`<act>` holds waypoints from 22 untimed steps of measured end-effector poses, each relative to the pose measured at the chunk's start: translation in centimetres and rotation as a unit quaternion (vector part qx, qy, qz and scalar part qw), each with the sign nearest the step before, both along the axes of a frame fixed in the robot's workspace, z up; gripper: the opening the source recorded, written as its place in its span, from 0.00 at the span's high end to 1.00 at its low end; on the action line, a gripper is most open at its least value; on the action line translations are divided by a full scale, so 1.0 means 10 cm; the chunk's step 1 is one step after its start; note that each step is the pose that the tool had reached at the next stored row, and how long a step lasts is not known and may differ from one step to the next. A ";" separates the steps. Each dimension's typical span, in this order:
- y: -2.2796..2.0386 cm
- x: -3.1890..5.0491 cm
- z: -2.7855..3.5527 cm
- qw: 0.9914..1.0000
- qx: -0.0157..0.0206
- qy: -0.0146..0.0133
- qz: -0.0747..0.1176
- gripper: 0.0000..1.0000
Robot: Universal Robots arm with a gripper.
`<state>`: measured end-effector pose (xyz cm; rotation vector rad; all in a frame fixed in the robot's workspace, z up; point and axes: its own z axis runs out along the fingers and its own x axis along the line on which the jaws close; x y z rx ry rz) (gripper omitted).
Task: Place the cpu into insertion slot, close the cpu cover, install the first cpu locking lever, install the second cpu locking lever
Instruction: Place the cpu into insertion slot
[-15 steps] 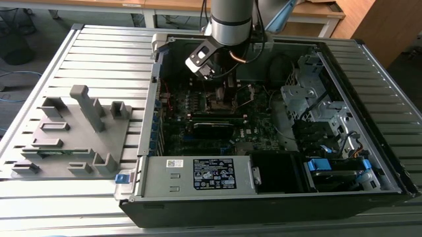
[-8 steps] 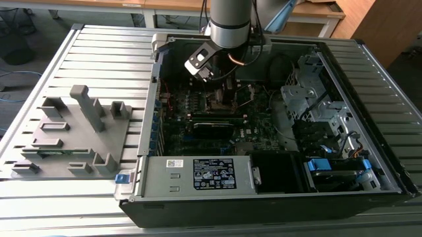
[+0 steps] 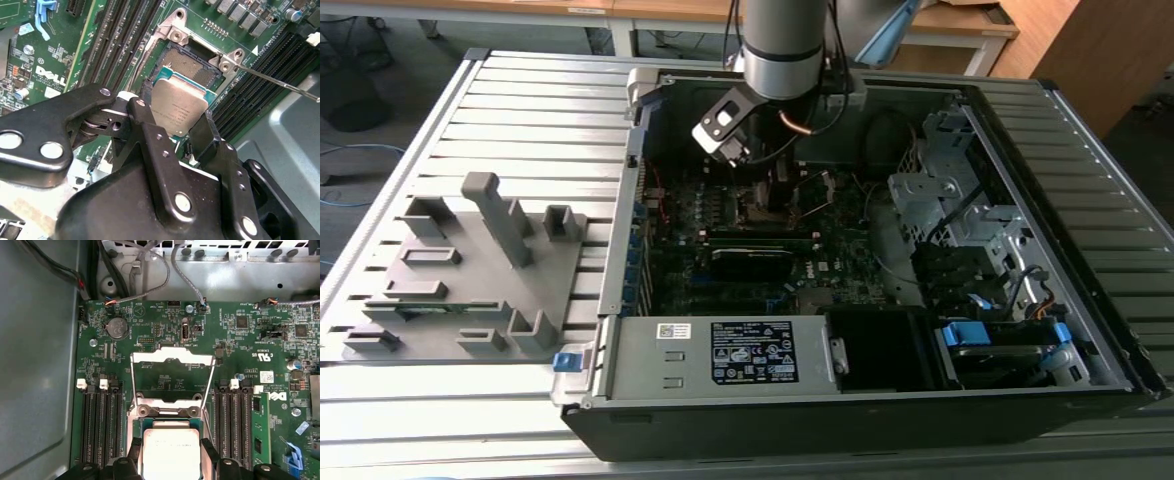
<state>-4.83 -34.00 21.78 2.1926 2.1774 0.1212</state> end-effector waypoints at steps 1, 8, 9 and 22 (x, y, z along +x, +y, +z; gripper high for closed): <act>0.001 -0.001 -0.004 1.000 0.000 0.000 0.000 0.46; 0.008 -0.035 -0.049 1.000 0.000 0.000 0.000 0.46; 0.009 -0.035 -0.062 1.000 0.000 0.000 0.000 0.46; 0.021 -0.039 -0.188 1.000 0.000 0.000 0.000 0.46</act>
